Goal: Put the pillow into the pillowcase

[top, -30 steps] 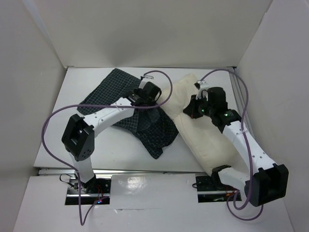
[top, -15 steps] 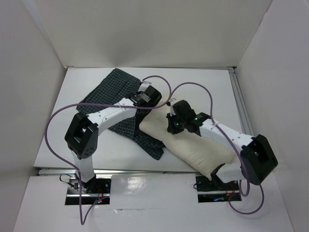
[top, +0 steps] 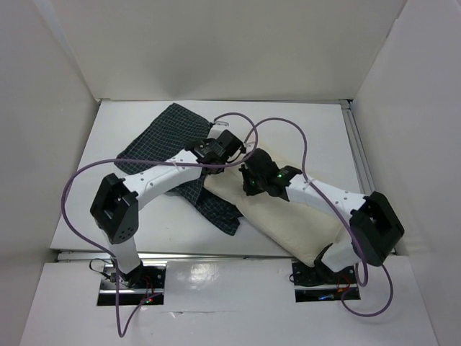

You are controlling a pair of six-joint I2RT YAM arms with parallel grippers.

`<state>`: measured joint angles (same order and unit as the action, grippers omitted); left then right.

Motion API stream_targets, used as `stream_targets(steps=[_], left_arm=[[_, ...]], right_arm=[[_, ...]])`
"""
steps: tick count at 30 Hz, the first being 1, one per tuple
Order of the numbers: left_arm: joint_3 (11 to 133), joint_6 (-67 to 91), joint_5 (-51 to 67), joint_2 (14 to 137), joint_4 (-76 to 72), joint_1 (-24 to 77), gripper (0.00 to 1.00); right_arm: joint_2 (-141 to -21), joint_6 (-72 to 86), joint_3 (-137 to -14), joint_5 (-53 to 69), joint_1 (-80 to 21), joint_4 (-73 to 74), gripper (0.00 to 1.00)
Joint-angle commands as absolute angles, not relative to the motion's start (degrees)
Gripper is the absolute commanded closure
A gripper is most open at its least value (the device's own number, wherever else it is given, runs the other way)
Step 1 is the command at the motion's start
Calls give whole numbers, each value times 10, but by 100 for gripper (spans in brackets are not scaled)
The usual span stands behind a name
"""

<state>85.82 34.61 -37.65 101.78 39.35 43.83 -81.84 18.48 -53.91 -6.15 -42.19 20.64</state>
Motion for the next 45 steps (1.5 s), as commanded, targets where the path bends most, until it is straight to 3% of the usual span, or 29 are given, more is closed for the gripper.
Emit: stream_targets(steps=[1, 4, 10, 18, 23, 27, 30, 31, 35, 38, 41, 42, 45], left_arm=[[846, 369, -378, 974, 408, 460, 100], [846, 382, -378, 968, 416, 475, 100], [865, 422, -406, 986, 478, 480, 100], [827, 453, -403, 980, 487, 459, 100], [809, 466, -373, 974, 471, 459, 100], [809, 477, -373, 974, 471, 459, 100], [797, 477, -373, 974, 471, 459, 100], [797, 477, -367, 974, 471, 459, 100], [784, 489, -367, 984, 476, 454, 100], [768, 504, -367, 984, 476, 454, 100], [751, 525, -361, 984, 487, 448, 100], [742, 525, -361, 976, 487, 448, 100], [727, 546, -368, 953, 501, 448, 100]], right_arm=[[-866, 253, -630, -144, -447, 164, 100], [-913, 291, -674, -224, -486, 171, 100], [-926, 343, -716, -268, -491, 174, 100], [-726, 335, -574, -115, -477, 39, 100], [-777, 309, -591, 3, -471, -11, 100], [-870, 309, -605, -18, -510, -20, 100], [-889, 304, -532, 10, -542, -130, 100], [-882, 288, -497, 20, -555, -244, 100], [-875, 259, -374, 67, -577, -444, 98], [-859, 232, -354, 82, -577, -453, 75], [-819, 221, -382, 43, -577, -350, 39], [-805, 210, -391, 29, -577, -325, 17], [-740, 216, -403, -38, -557, -223, 0]])
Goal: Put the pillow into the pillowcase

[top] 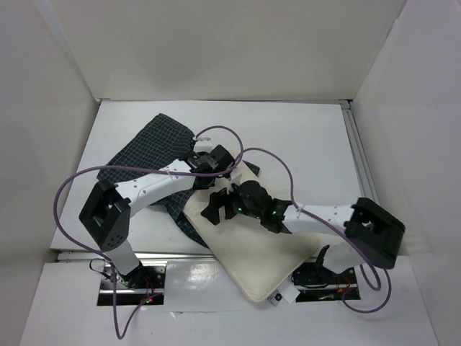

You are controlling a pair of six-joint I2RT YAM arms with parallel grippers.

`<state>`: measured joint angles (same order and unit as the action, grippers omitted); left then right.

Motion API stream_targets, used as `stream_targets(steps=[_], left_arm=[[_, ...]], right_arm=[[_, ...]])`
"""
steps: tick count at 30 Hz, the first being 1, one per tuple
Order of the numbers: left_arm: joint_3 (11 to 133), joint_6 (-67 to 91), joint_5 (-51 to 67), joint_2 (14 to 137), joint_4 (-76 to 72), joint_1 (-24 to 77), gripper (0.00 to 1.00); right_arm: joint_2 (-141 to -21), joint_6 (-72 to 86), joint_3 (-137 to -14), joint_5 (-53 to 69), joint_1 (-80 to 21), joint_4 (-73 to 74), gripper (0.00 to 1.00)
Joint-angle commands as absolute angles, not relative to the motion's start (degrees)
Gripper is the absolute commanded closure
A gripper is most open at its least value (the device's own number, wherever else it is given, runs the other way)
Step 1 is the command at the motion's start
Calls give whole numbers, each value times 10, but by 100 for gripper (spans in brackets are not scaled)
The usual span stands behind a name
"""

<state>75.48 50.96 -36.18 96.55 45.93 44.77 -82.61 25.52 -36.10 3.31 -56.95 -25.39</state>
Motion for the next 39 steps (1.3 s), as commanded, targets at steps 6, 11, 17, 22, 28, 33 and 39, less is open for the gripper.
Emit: stream_targets(steps=[6, 11, 17, 22, 28, 33, 39], left_arm=[[694, 559, -368, 904, 506, 448, 100], [693, 564, -374, 897, 518, 448, 100], [719, 564, -386, 903, 526, 448, 100], [724, 570, -391, 909, 531, 448, 100], [736, 570, -397, 915, 531, 448, 100], [762, 582, -410, 920, 537, 448, 100], [771, 594, -416, 896, 541, 448, 100]], right_arm=[[-700, 231, -432, -101, -435, -115, 0], [-780, 166, -459, 45, -313, -148, 0], [-938, 109, -532, 226, -251, -209, 2], [-995, 89, -555, 372, -243, -228, 8], [-1007, 98, -541, 464, -248, -273, 100], [-954, 112, -512, 530, -272, -310, 100], [-906, 78, -463, 453, -354, -265, 100]])
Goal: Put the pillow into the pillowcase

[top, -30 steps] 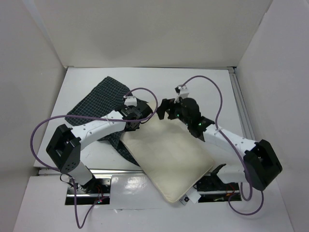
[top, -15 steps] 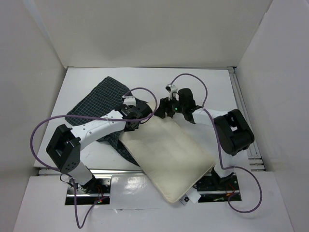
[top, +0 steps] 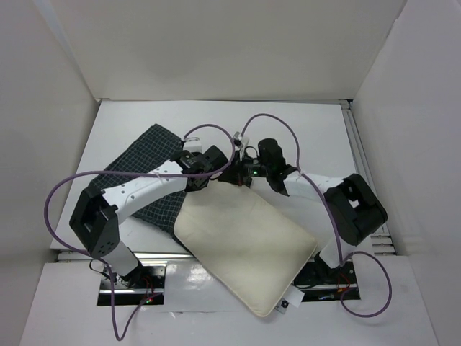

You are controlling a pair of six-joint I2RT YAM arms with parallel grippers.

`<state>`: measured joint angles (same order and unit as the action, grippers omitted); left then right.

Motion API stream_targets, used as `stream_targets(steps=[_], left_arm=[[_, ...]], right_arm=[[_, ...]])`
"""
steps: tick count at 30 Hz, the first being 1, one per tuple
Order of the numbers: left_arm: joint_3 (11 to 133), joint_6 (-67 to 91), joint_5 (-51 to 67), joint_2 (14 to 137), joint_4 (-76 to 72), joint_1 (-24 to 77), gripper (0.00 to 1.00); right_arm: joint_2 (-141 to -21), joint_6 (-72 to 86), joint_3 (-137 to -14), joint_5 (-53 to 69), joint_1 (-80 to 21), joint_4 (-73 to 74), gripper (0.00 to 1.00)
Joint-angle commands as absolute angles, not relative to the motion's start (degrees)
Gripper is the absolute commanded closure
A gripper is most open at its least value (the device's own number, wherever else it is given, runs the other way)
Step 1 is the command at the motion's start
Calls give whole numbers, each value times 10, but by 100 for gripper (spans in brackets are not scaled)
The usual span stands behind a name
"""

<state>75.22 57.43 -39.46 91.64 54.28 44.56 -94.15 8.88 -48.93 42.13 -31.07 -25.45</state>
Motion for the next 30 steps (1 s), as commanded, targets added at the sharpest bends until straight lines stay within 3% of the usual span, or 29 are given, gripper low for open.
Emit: stream_targets(steps=[1, 8, 10, 11, 13, 15, 25, 30], left_arm=[[771, 599, -421, 890, 541, 448, 100], [782, 610, -422, 885, 588, 466, 100], [788, 610, -409, 873, 611, 474, 79], [795, 615, -409, 873, 623, 474, 51], [803, 617, -424, 864, 652, 482, 36], [809, 612, -432, 858, 658, 463, 28], [803, 405, -297, 948, 520, 300, 26], [796, 335, -222, 976, 452, 300, 23]], right_arm=[[-906, 78, -458, 441, -363, -271, 100], [-949, 70, -463, 291, -418, -223, 100], [-956, 65, -476, 269, -424, -208, 100], [-962, 65, -476, 258, -424, -208, 100], [-954, 65, -463, 258, -424, -208, 100], [-934, 65, -451, 252, -424, -221, 100], [-916, 71, -437, 262, -424, -216, 100], [-926, 71, -442, 267, -424, -216, 100]])
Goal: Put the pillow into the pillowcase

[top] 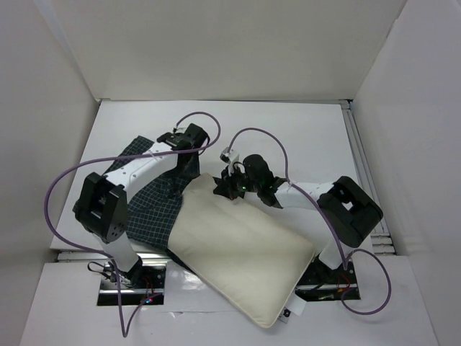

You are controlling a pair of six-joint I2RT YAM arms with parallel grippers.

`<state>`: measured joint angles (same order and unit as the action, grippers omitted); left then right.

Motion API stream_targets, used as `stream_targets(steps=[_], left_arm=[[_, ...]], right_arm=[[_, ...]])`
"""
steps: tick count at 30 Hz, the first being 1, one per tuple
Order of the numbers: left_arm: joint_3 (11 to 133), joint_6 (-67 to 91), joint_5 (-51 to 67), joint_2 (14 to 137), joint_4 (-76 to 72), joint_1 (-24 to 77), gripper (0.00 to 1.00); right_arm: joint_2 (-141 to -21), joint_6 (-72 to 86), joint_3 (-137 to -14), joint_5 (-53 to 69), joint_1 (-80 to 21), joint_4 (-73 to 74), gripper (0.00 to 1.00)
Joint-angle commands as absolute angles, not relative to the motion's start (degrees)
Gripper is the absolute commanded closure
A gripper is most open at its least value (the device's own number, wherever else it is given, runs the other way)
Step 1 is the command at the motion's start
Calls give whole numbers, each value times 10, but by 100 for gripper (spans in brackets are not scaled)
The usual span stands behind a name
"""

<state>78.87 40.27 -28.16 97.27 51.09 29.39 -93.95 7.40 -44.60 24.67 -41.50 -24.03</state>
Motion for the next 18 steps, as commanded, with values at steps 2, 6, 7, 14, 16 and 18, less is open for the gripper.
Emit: stream_targets(steps=[2, 6, 7, 14, 16, 18], left_arm=[[790, 326, -212, 984, 445, 300, 23], [785, 338, -234, 1029, 474, 300, 25], [780, 346, -241, 1038, 479, 300, 25], [715, 384, -233, 1062, 474, 264, 29], [715, 384, -228, 1067, 467, 264, 45], [732, 379, -228, 1073, 461, 264, 94]], right_arm=[[-926, 71, -442, 262, -424, -216, 100], [-933, 71, -453, 262, -424, -216, 100], [-933, 71, -453, 262, -424, -216, 100], [-933, 71, -453, 255, -424, -216, 100], [-933, 71, -453, 255, -424, -211, 100], [-933, 71, -459, 255, -424, -211, 100]])
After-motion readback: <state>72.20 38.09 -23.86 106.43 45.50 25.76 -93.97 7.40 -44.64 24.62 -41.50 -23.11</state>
